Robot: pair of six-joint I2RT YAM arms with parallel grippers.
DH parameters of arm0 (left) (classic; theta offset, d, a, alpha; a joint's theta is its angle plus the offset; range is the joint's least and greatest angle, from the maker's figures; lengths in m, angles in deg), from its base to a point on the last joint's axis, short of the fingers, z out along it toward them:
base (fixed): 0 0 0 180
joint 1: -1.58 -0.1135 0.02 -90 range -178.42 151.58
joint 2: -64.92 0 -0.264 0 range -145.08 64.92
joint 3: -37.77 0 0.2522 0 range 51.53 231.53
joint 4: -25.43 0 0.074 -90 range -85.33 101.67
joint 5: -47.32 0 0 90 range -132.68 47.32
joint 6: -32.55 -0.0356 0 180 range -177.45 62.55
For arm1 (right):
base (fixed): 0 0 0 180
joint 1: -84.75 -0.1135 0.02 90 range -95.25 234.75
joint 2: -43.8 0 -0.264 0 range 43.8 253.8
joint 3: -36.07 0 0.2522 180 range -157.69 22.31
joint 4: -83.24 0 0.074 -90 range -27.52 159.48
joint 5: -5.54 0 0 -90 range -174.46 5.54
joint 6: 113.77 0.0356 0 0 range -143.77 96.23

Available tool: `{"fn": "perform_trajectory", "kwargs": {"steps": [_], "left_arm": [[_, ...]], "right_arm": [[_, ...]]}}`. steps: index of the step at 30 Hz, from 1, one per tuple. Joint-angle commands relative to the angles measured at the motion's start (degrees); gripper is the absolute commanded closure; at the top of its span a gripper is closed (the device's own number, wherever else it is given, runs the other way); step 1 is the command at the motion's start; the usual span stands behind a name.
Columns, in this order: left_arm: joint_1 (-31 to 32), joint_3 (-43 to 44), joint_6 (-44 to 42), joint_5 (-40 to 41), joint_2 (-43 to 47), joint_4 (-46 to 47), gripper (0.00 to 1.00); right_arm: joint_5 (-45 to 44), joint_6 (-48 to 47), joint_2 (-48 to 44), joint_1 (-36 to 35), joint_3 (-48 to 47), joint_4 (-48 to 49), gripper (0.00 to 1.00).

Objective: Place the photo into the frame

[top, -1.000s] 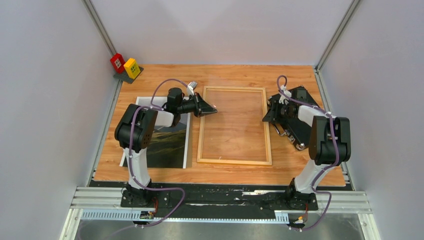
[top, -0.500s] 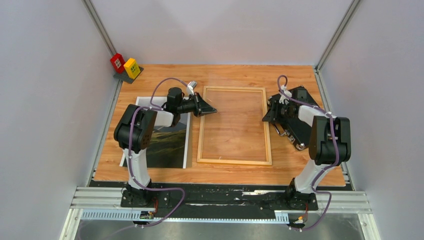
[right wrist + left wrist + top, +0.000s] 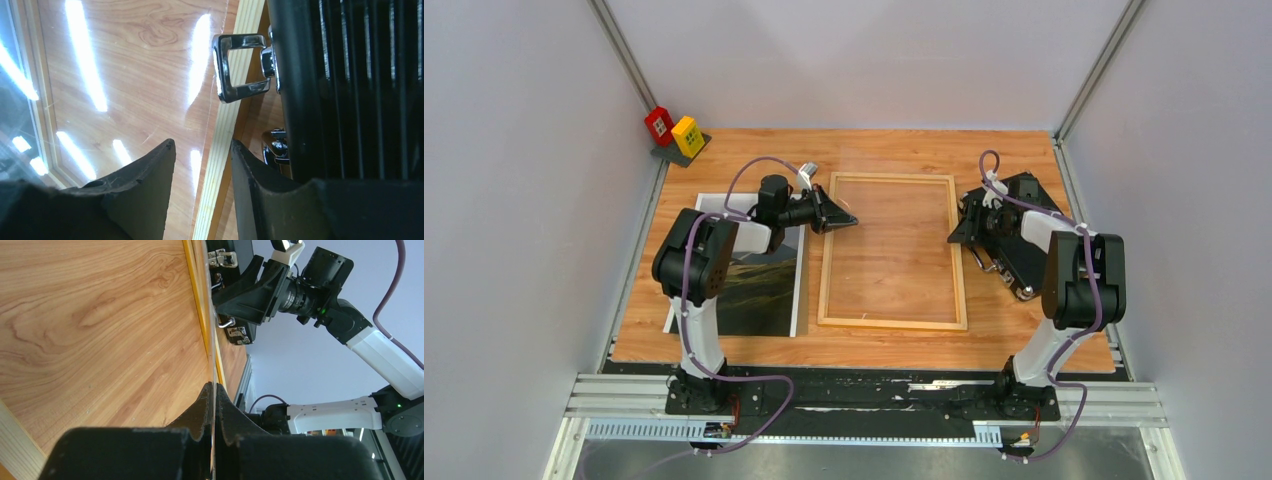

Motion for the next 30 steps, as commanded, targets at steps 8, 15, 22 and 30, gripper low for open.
{"fn": "perform_trajectory", "kwargs": {"steps": [8, 15, 22, 30], "left_arm": [[0.79, 0.47, 0.59, 1.28, -2.26, 2.89, 1.0], [0.99, 0.13, 1.58, 1.97, -3.24, 2.91, 1.0], [0.99, -0.21, 5.94, 1.24, -3.87, 4.26, 1.0], [0.99, -1.13, 10.15, 0.22, -3.58, 7.58, 1.0]], "right_arm": [[0.69, 0.73, 1.87, 0.75, -1.21, 0.61, 0.54], [0.86, 0.83, 2.46, 0.7, -1.12, 0.61, 0.54], [0.34, 0.65, 2.7, 0.7, -0.94, 0.61, 0.54], [-0.15, 0.55, 3.06, 0.7, -0.94, 0.65, 0.54]]}}
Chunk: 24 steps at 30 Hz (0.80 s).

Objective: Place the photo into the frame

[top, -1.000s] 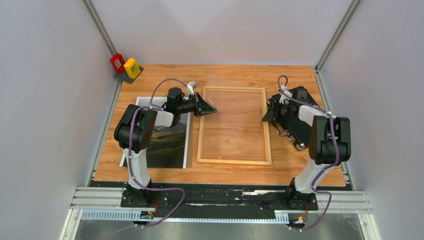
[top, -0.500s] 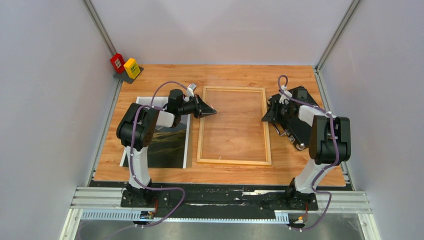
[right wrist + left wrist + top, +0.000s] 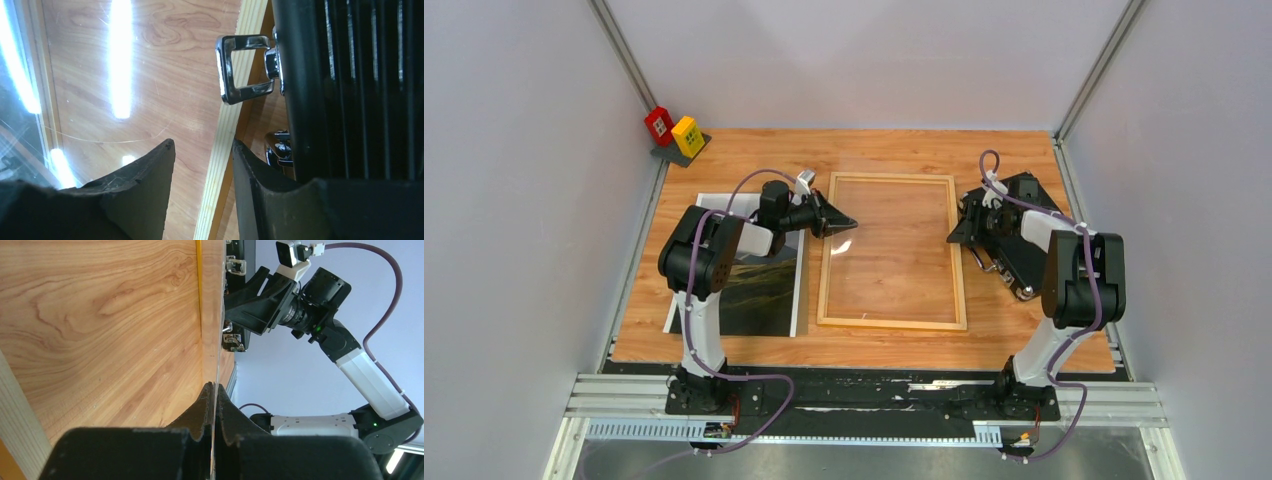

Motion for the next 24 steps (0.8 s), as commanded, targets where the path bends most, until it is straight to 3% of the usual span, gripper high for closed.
{"fn": "perform_trajectory", "kwargs": {"steps": [1, 18, 24], "left_arm": [[1.06, -0.45, 3.24, -1.37, -0.3, 4.93, 1.0], [1.06, -1.08, 5.75, -2.43, -0.04, 8.52, 1.0], [1.06, -1.19, 6.19, -2.78, -0.4, 9.51, 1.0]], "right_arm": [[-1.37, 0.16, 2.59, 0.63, -0.81, 0.63, 0.54], [-14.74, 0.11, 3.27, -1.52, -0.98, 0.77, 0.67], [-15.16, 0.23, 3.56, -1.57, -1.15, 0.81, 0.73]]}}
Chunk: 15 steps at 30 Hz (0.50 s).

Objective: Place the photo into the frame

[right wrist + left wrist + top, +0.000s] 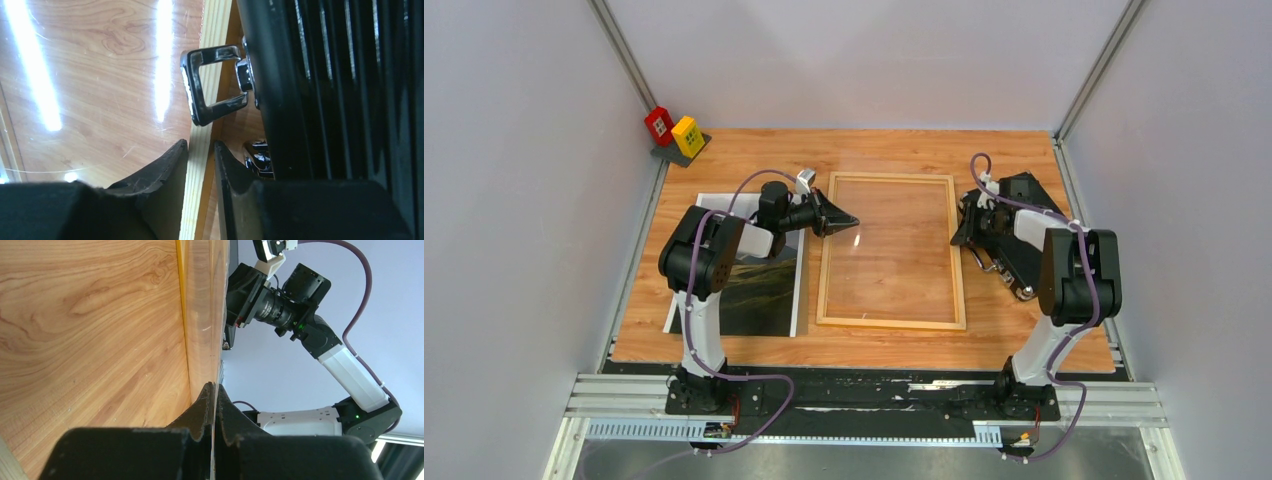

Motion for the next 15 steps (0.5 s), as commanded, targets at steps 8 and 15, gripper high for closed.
{"fn": "perform_trajectory", "kwargs": {"steps": [8, 15], "left_arm": [[0.86, -0.3, 5.18, -2.27, -0.52, 8.01, 1.0], [0.86, -0.91, 8.51, -2.0, -0.5, 9.47, 1.0]], "right_arm": [[-5.89, 0.25, 2.7, 0.84, -0.79, 0.36, 0.78], [-5.77, 0.07, 2.97, 0.84, -1.05, 0.13, 0.8]]}}
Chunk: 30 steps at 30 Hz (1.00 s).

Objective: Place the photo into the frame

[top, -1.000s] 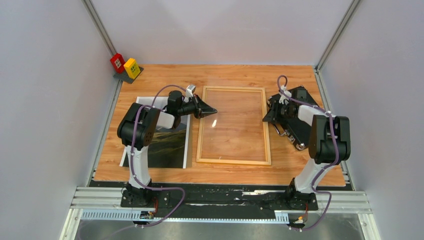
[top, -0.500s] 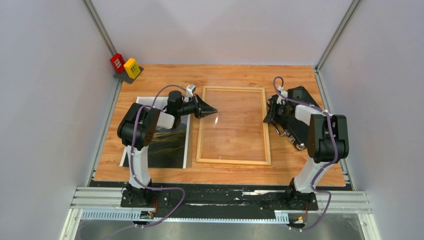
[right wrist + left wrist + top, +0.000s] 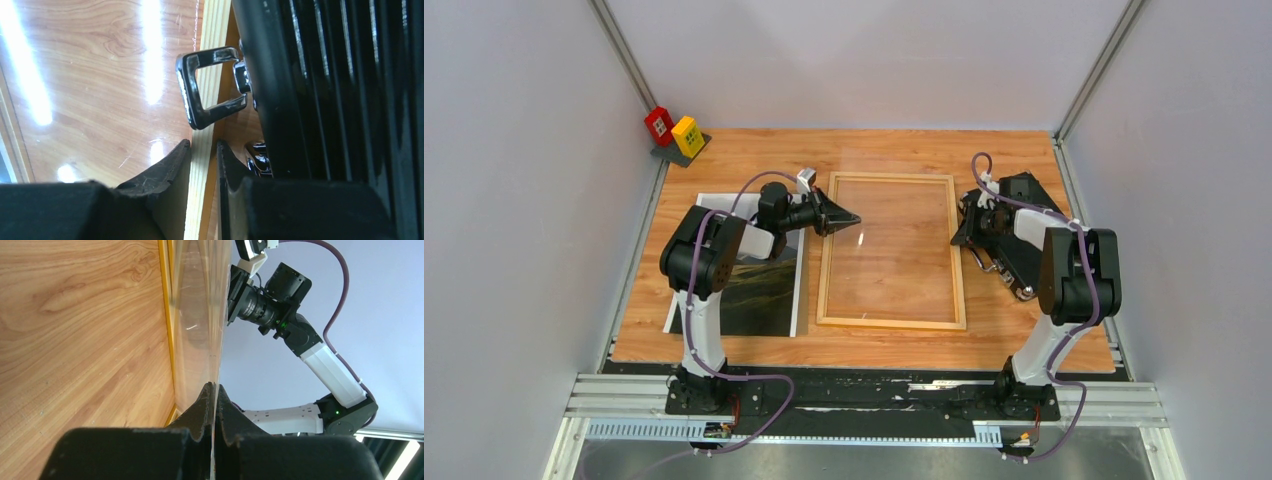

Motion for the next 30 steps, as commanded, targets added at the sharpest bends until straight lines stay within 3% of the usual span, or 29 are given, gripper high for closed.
{"fn": "perform_trajectory", "kwargs": {"steps": [1, 30], "left_arm": [[0.6, -0.63, 3.03, -1.23, -0.27, 4.8, 1.0], [0.69, -1.27, 8.41, -0.13, -3.73, 4.23, 1.0]], "right_arm": [[-5.91, -1.29, 2.48, 0.82, -0.57, 0.46, 0.8], [-1.19, -2.62, 2.68, 0.9, -0.88, -0.16, 0.8]]}}
